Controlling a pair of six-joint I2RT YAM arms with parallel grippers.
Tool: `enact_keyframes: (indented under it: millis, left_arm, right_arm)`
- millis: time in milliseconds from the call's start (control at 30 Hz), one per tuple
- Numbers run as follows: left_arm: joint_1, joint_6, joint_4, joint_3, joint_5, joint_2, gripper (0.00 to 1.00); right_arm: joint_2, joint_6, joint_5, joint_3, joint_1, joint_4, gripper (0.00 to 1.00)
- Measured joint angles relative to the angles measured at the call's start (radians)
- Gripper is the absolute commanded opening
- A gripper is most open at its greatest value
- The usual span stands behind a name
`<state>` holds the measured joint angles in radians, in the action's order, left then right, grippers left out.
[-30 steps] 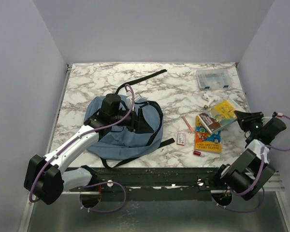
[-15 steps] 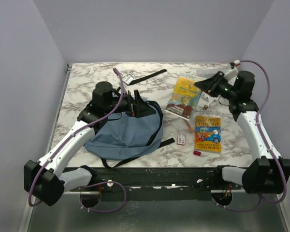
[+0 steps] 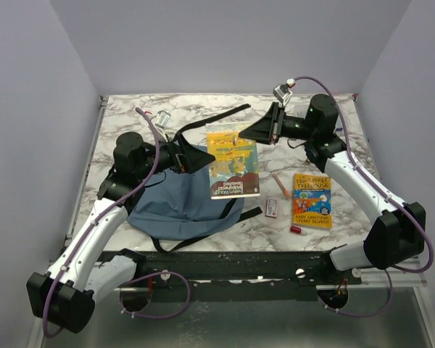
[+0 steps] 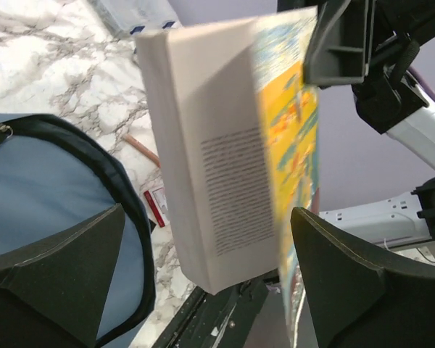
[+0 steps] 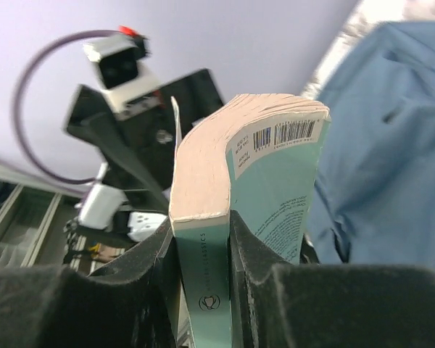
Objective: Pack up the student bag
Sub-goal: Pick up the book from the center of the board.
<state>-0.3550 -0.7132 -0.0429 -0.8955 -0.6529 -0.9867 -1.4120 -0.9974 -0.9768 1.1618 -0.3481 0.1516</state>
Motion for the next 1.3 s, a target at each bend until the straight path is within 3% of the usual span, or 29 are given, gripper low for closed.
enact_keyframes:
  millis: [267,467,500,600,733,1033,1067,1233,1300]
  left_arm:
    - [0.009,-0.079,0.111,0.01,-0.098,0.047,0.98]
    - [0.009,-0.327,0.421,0.023,-0.254,-0.024,0.94]
    - [0.009,-0.383,0.483,0.032,-0.276,-0.042,0.92]
    - [0.004,-0.486,0.602,0.043,-0.32,-0.072,0.69]
    - [-0.007,-0.581,0.724,0.043,-0.36,-0.091,0.49]
    - [-0.008,-0.672,0.833,0.077,-0.385,-0.103,0.17]
    - [-0.007,-0.676,0.836,0.084,-0.385,-0.106,0.15]
    - [-0.005,-0.68,0.849,0.102,-0.354,-0.103,0.0]
    - [-0.002,-0.681,0.847,0.121,-0.339,-0.096,0.0]
  right_arm:
    - [-0.013,-0.349,-0.128,0.052,-0.029,0.456,0.0]
    - [-0.06,-0.571,-0.171,0.085,-0.05,0.719,0.0]
    - [-0.065,-0.594,-0.175,0.089,-0.051,0.743,0.0]
    - [-0.072,-0.629,-0.181,0.091,-0.051,0.782,0.0]
    - [-0.073,-0.615,-0.189,0.091,-0.051,0.766,0.0]
    - [-0.075,-0.376,-0.192,0.171,-0.052,0.437,0.02]
    - [-0.076,-0.348,-0.193,0.185,-0.052,0.395,0.09]
    - [-0.077,-0.22,-0.159,0.231,-0.053,0.191,0.72]
    - [-0.073,-0.195,-0.104,0.224,-0.057,0.157,0.86]
